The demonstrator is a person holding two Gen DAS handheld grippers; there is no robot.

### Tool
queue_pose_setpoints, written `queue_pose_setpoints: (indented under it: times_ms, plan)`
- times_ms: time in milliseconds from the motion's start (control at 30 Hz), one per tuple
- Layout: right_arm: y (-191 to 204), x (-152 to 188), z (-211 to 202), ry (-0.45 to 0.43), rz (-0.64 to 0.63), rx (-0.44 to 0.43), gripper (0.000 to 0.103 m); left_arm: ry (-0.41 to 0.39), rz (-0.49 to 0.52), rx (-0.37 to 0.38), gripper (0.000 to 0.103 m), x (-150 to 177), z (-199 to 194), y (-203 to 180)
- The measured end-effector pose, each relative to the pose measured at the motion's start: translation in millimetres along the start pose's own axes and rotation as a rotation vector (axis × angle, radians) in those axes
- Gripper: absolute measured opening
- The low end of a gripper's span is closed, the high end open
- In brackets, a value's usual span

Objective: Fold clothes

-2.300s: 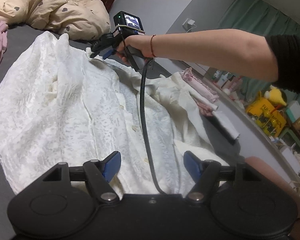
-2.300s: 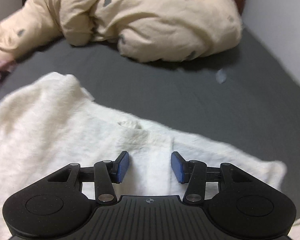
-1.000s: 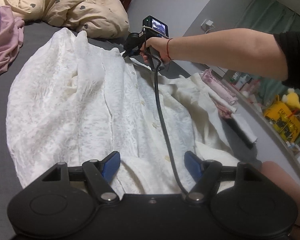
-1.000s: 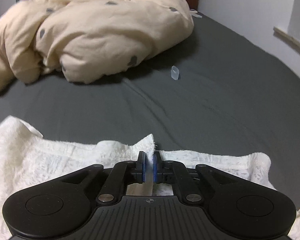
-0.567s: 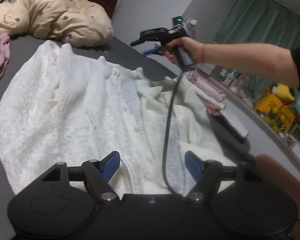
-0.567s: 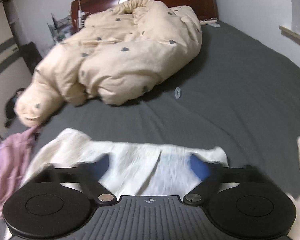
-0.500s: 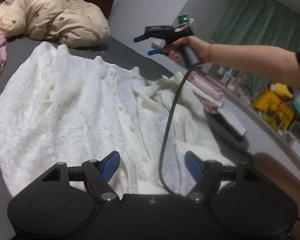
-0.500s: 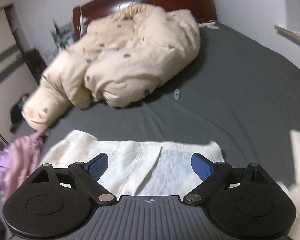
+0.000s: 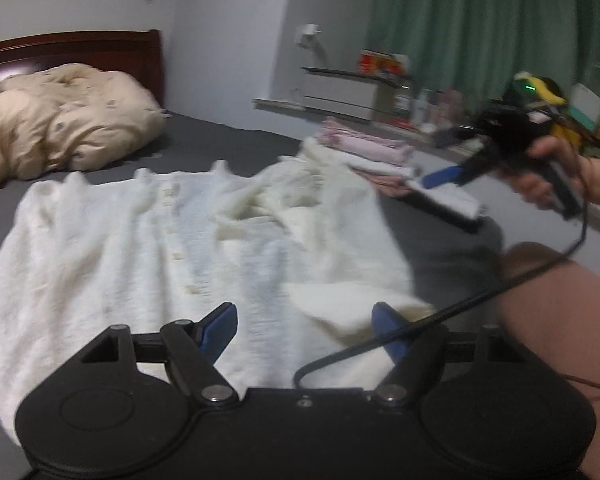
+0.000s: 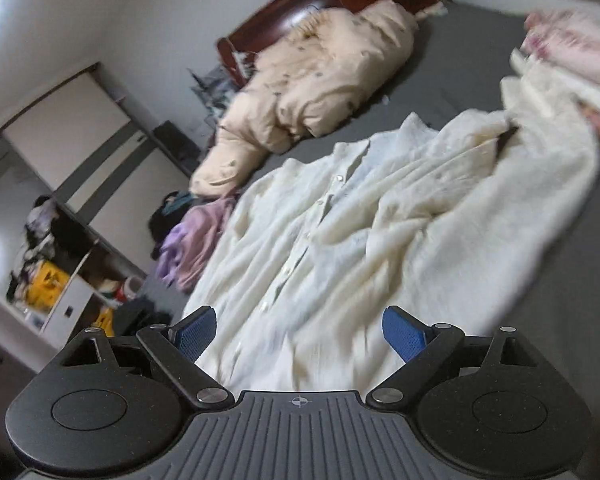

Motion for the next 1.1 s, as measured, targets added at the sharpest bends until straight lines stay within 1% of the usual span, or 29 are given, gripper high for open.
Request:
queue_pose_setpoints:
  times_ms: [67, 133, 167, 200, 233, 267, 300, 333, 367, 433, 467, 500, 567, 600, 633, 733, 767, 833, 867, 900, 967, 1000, 1033, 1100]
  plan:
    - [6.7, -5.0, -40.2, -0.031, -0.023, -0.018, 0.091, -0.004, -0.050, 0.088, 0.074, -8.8, -4.9, -21.1]
    - [12.5, -11.8, -79.0, -0.057, -0.061, -0.032, 0.091, -0.032, -0.138, 0.177, 0.074, -22.5, -14.9, -38.5]
    - [14.0, -15.3, -95.2, -0.072, -0.078, -0.034, 0.091, -0.057, -0.182, 0.194, 0.076, -29.5, -19.6, -41.7]
    - [15.2, -19.8, -107.8, -0.092, -0.078, -0.041, 0.091, -0.084, -0.228, 0.203, 0.080, -36.7, -23.4, -43.3]
    - [16.4, -24.8, -119.8, -0.114, -0.073, -0.051, 0.091, -0.111, -0.273, 0.212, 0.082, -44.0, -27.4, -44.6]
    - [17.5, -29.8, -131.8, -0.136, -0.067, -0.061, 0.091, -0.119, -0.309, 0.201, 0.082, -47.9, -26.5, -42.5]
    - [19.1, -34.7, -142.5, -0.163, -0.052, -0.083, 0.091, -0.117, -0.340, 0.178, 0.082, -49.9, -23.0, -38.5]
    - [22.0, -38.0, -148.6, -0.185, -0.032, -0.109, 0.091, -0.095, -0.356, 0.133, 0.082, -48.7, -14.1, -32.8]
    - [25.4, -40.4, -152.8, -0.205, -0.013, -0.136, 0.091, -0.061, -0.354, 0.062, 0.082, -44.3, -1.0, -24.6]
    - [33.0, -40.0, -155.2, -0.220, 0.013, -0.181, 0.091, 0.028, -0.367, -0.096, 0.081, -24.6, 31.7, -6.4]
    - [36.9, -36.5, -154.6, -0.213, 0.015, -0.195, 0.091, 0.063, -0.399, -0.155, 0.080, -14.0, 45.7, 0.9]
    - [40.9, -32.6, -154.4, -0.204, 0.014, -0.207, 0.091, 0.090, -0.462, -0.186, 0.075, -3.4, 57.6, 4.5]
    - [48.5, -22.8, -153.2, -0.177, 0.012, -0.232, 0.091, 0.128, -0.589, -0.232, 0.075, 14.7, 76.7, 8.8]
    - [52.1, -16.7, -153.4, -0.162, 0.014, -0.245, 0.091, 0.139, -0.623, -0.257, 0.075, 20.7, 82.1, 9.4]
    - [54.2, -11.0, -151.9, -0.149, 0.020, -0.256, 0.091, 0.146, -0.637, -0.282, 0.075, 25.7, 86.3, 8.6]
    - [56.0, 4.5, -141.4, -0.119, 0.048, -0.276, 0.091, 0.194, -0.663, -0.403, 0.075, 44.6, 95.0, 12.1]
    - [54.6, 8.7, -136.7, -0.117, 0.066, -0.282, 0.091, 0.205, -0.686, -0.434, 0.075, 49.5, 98.1, 14.1]
    - [51.1, 16.5, -128.4, -0.115, 0.109, -0.294, 0.091, 0.187, -0.733, -0.451, 0.074, 53.5, 103.6, 16.9]
    - [49.2, 20.0, -124.2, -0.115, 0.129, -0.293, 0.091, 0.175, -0.755, -0.456, 0.060, 55.1, 106.1, 18.1]
    - [47.1, 23.2, -119.8, -0.114, 0.150, -0.289, 0.091, 0.162, -0.769, -0.447, 0.039, 54.4, 111.6, 18.0]
    - [42.8, 29.5, -112.2, -0.114, 0.188, -0.279, 0.091, 0.141, -0.788, -0.406, 0.026, 50.7, 122.5, 12.4]
    - [40.7, 32.0, -107.7, -0.116, 0.205, -0.269, 0.091, 0.131, -0.791, -0.391, 0.024, 47.7, 124.9, 8.7]
    - [38.1, 35.0, -103.4, -0.118, 0.209, -0.250, 0.091, 0.117, -0.769, -0.381, 0.023, 43.1, 125.1, 4.0]
    - [31.5, 41.4, -94.8, -0.115, 0.197, -0.197, 0.091, 0.087, -0.701, -0.364, 0.018, 32.7, 124.7, -6.2]
Point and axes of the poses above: each gripper's, at about its wrist camera, not at the fingertips, and z roughly the way its jaws point, y to its left, x to its underside, the point moved 10 cm from there along z, roughly the way its jaws point, and after that the axes turned 15 degrees about -y, right-handed, at the moved point
